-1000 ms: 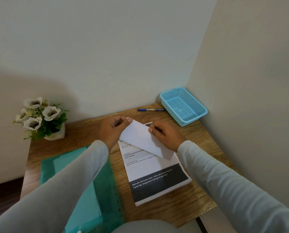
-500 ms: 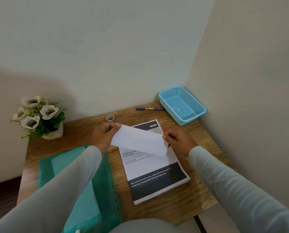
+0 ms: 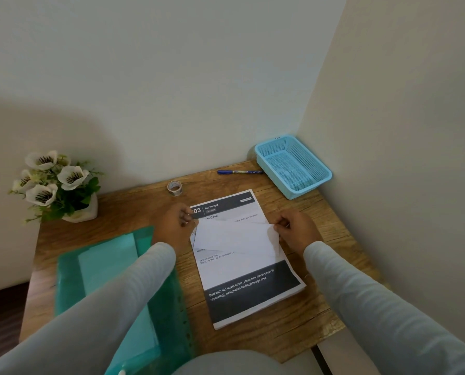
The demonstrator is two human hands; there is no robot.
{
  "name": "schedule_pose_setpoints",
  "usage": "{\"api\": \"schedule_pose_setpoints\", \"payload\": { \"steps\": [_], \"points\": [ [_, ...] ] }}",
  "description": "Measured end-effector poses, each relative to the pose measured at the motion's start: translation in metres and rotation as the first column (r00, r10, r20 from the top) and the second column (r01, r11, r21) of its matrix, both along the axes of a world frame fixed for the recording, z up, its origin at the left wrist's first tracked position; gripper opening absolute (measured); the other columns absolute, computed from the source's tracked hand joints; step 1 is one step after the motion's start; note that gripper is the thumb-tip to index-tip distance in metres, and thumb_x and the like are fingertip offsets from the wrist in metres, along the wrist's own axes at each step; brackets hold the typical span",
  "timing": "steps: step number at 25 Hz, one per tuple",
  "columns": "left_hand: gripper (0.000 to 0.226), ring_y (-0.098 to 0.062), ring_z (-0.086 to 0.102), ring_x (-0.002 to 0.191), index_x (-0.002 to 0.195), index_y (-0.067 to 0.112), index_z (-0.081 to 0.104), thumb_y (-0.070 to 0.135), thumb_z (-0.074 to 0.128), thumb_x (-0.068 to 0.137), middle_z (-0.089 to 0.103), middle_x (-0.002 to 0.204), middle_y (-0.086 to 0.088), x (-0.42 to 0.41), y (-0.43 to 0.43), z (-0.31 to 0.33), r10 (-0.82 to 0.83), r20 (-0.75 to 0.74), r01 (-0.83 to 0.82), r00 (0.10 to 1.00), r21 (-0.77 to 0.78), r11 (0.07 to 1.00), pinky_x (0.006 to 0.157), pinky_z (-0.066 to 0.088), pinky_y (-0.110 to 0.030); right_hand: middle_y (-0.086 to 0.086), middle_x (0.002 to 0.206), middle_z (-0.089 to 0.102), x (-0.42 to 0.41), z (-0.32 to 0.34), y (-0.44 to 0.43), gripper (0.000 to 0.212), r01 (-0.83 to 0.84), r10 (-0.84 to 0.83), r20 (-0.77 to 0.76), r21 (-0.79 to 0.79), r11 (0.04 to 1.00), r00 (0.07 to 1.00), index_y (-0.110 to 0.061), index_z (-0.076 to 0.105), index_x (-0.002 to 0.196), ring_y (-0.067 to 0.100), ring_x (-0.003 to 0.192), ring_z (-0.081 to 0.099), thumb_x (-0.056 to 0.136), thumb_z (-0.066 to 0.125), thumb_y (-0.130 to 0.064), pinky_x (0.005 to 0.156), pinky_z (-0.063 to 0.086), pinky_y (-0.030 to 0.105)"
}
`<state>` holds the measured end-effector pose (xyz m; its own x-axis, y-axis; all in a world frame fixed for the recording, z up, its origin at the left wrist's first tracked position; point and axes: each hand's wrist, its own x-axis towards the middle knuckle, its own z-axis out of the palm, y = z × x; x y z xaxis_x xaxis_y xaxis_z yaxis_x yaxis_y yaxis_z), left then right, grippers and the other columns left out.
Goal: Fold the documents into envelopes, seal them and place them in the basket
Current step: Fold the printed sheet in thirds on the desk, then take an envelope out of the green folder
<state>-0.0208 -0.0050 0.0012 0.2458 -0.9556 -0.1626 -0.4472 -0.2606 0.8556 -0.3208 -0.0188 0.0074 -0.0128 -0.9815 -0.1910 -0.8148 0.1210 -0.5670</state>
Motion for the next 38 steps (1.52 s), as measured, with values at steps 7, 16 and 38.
{"api": "schedule_pose_setpoints", "payload": {
  "steps": [7, 16, 38],
  "points": [
    [0.052, -0.023, 0.028, 0.147, 0.150, 0.036, 0.041, 0.048, 0.053, 0.101, 0.035, 0.159, 0.007, -0.011, 0.011, -0.012, -0.504, 0.615, 0.492, 0.606, 0.208, 0.845, 0.120, 0.026, -0.047, -0.003, 0.112, 0.065, 0.009, 0.001, 0.010, 0.016, -0.055, 0.042, -0.210, -0.055, 0.997, 0.977, -0.026, 0.063, 0.115, 0.021, 0.107, 0.063, 0.099, 0.065, -0.026, 0.093, 0.052, 0.031],
    [0.068, -0.029, 0.015, 0.152, 0.160, 0.034, 0.018, 0.060, 0.040, 0.101, 0.016, 0.167, 0.001, -0.021, 0.013, -0.018, -0.511, 0.740, 0.441, 0.439, 0.318, 0.839, 0.122, 0.019, -0.048, 0.007, 0.172, 0.005, 0.095, -0.034, 0.038, 0.065, -0.453, 0.432, -0.406, 0.049, 0.890, 0.806, -0.016, 0.010, 0.163, 0.028, 0.158, 0.003, 0.109, 0.033, -0.044, 0.127, 0.004, 0.044],
    [0.060, -0.024, 0.025, 0.148, 0.153, 0.035, 0.037, 0.048, 0.057, 0.098, 0.031, 0.162, 0.006, 0.012, 0.024, -0.001, -0.479, 0.602, 0.462, 0.639, 0.198, 0.864, 0.120, 0.028, -0.046, 0.002, 0.170, 0.016, 0.026, -0.002, 0.055, 0.068, -0.264, 0.256, -0.366, 0.029, 0.964, 0.895, -0.023, 0.016, 0.161, 0.025, 0.157, 0.015, 0.105, 0.045, -0.047, 0.125, 0.018, 0.044]
  ]
}}
